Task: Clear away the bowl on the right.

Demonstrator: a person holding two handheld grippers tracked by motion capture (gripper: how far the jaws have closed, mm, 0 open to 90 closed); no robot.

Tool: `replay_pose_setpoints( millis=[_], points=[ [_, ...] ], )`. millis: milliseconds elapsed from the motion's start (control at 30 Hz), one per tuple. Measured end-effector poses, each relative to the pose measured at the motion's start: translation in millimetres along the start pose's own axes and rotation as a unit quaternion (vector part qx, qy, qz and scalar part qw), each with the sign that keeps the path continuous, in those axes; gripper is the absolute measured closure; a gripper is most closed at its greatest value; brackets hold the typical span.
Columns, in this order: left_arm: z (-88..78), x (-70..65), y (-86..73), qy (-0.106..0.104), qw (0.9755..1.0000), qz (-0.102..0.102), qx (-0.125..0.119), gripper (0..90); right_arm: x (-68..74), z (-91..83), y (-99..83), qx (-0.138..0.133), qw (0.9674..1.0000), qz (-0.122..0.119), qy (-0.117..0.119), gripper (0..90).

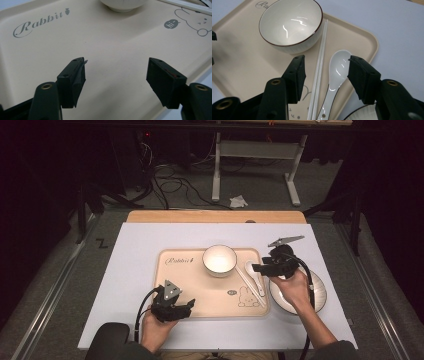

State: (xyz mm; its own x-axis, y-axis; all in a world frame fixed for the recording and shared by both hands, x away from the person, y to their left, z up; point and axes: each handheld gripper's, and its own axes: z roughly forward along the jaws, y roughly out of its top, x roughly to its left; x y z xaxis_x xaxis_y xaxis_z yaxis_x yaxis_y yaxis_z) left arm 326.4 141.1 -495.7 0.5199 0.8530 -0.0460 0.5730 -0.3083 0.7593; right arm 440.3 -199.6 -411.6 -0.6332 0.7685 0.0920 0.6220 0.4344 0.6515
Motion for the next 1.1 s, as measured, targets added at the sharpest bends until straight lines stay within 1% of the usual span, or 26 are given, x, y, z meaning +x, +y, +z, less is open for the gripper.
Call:
replay_pose_setpoints(
  millis=[100, 267, 333, 400, 433, 467, 533, 633, 667, 800, 900, 1000, 1100],
  points=[
    [0.5, -0.2, 0.8, 0.000, 1.0000, 0.002, 0.000, 31.7, -1.7, -8.6, -9.8, -0.003, 1.0000, 0.001, -0.007, 47.7],
    [3.2, -1.3, 2.5, -0.001, 1.0000, 0.008, 0.002, 31.6, -7.8, -22.4, -25.1, -0.020, 0.9997, 0.011, -0.006, 47.4],
    [3.6, -1.9, 3.1, -0.001, 1.0000, 0.009, 0.002, 31.6, -9.7, -28.4, -30.8, -0.027, 0.9994, 0.022, -0.006, 47.5],
    [3.7, -2.3, 3.4, -0.001, 1.0000, 0.010, 0.001, 31.6, -10.9, -31.1, -33.4, -0.031, 0.9992, 0.023, -0.007, 47.5],
    [4.0, -2.5, 3.7, -0.002, 0.9999, 0.011, 0.001, 31.6, -12.1, -38.1, -38.7, -0.035, 0.9989, 0.029, -0.014, 47.5],
    [4.1, -2.6, 3.9, -0.002, 0.9999, 0.012, 0.002, 31.7, -12.2, -39.9, -40.1, -0.036, 0.9988, 0.027, -0.017, 47.5],
    [4.2, -3.0, 4.4, -0.003, 0.9999, 0.013, 0.001, 31.6, -12.3, -42.9, -43.3, -0.037, 0.9988, 0.026, -0.020, 47.2],
    [4.0, -3.5, 5.0, -0.004, 0.9999, 0.014, -0.001, 31.6, -12.0, -47.4, -49.2, -0.041, 0.9984, 0.032, -0.022, 46.7],
    [3.8, -3.5, 5.1, -0.004, 0.9999, 0.015, -0.001, 31.7, -12.2, -48.2, -51.3, -0.043, 0.9983, 0.030, -0.024, 46.4],
    [3.8, -4.0, 5.5, -0.005, 0.9998, 0.017, -0.002, 31.7, -12.1, -51.0, -59.8, -0.046, 0.9980, 0.035, -0.025, 45.6],
    [3.8, -4.6, 5.5, -0.007, 0.9998, 0.019, -0.001, 31.8, -13.4, -52.5, -68.8, -0.045, 0.9979, 0.032, -0.035, 45.0],
    [3.9, -5.2, 5.4, -0.008, 0.9997, 0.021, 0.000, 31.8, -16.9, -53.9, -78.2, -0.049, 0.9973, 0.042, -0.034, 44.5],
    [3.9, -5.1, 5.5, -0.008, 0.9998, 0.021, -0.001, 31.7, -22.3, -54.5, -88.9, -0.056, 0.9963, 0.051, -0.040, 42.7]
  ],
)
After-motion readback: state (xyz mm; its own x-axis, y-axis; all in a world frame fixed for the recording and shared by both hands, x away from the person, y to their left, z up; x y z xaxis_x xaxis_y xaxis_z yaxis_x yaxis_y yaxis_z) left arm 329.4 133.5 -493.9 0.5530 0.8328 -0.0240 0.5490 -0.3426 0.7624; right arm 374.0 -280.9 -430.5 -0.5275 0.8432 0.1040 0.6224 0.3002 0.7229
